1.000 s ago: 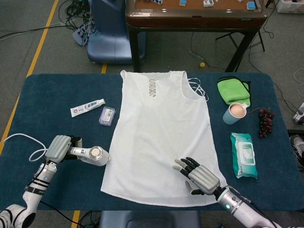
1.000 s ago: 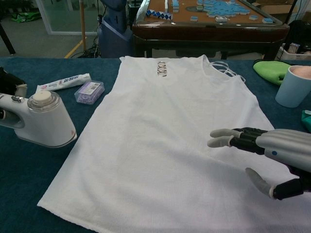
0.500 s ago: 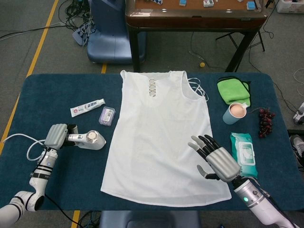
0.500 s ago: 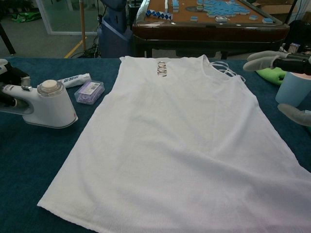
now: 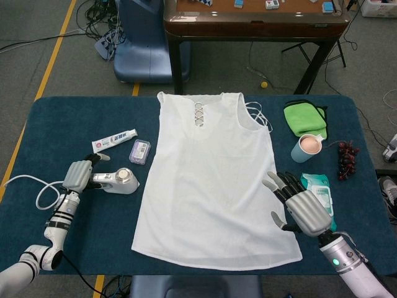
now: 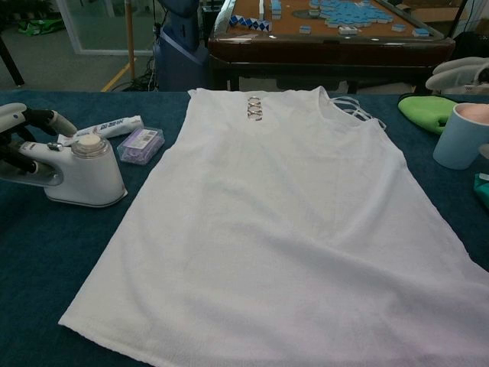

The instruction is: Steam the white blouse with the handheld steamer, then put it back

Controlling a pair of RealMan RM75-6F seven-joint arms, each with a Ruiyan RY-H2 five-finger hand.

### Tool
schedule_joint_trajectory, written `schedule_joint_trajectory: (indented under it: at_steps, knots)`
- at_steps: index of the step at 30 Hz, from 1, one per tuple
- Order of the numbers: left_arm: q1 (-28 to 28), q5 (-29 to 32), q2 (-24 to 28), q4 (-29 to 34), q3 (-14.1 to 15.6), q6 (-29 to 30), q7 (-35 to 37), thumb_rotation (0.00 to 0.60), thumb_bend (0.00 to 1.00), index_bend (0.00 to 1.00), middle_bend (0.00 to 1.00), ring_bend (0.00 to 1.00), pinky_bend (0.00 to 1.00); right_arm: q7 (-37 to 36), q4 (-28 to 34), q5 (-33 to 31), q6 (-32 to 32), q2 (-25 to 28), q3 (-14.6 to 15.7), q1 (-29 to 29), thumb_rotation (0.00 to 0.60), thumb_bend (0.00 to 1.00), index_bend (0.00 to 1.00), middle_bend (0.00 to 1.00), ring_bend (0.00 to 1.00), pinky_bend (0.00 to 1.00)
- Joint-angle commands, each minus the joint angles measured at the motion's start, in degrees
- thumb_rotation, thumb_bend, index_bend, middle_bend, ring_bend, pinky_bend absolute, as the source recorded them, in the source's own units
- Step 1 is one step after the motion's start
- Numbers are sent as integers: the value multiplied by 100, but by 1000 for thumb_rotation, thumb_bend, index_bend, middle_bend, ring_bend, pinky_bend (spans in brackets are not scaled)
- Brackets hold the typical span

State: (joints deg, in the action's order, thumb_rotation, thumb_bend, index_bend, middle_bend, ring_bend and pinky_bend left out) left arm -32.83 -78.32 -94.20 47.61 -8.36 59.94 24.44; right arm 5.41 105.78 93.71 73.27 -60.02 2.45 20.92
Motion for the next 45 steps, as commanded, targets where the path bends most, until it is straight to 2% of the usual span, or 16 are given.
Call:
schedule_joint_trajectory:
  at_steps: [1, 7, 12, 20, 28, 33, 38, 45]
  knots:
    - [37, -14, 150, 228, 19, 20, -113, 600, 203, 0, 2, 2, 117, -53, -32, -4, -1, 9, -22, -17, 478, 491, 0, 0, 0, 0]
    - [139, 15, 408, 654, 87, 29, -529, 600, 130, 0, 0, 0, 16, -189, -123, -37, 15, 53, -74, -58, 478, 491, 0, 0, 0, 0]
    - [214, 87, 524, 891, 132, 6, -933, 600, 81, 0, 0, 0, 0, -255, -177, -11, 44, 78, -87, -103, 476, 491, 0, 0, 0, 0]
    - [371, 95, 839, 1430, 157, 138, -1044, 600, 65, 0, 0, 0, 0, -293, -182, 14, 106, 166, -83, -201, 478, 490, 0, 0, 0, 0]
    - [746, 104, 1417, 2379, 109, 716, -1163, 600, 69, 0, 0, 0, 0, -269, -232, -219, 202, 312, -70, -419, 483, 492, 0, 0, 0, 0]
    - [1103, -18, 1809, 2978, 236, 1265, -1637, 600, 95, 10, 0, 0, 0, -188, -406, -427, 531, 199, -117, -702, 598, 491, 0, 24, 0, 0]
    - [1502, -67, 2137, 3580, 410, 1754, -2225, 600, 96, 34, 0, 0, 0, -184, -694, -470, 926, 21, -148, -987, 600, 491, 0, 65, 0, 0]
    - [1987, -202, 2340, 4177, 610, 2384, -2840, 600, 96, 47, 0, 0, 0, -130, -840, -429, 1235, -45, -137, -1254, 600, 491, 0, 80, 0, 0]
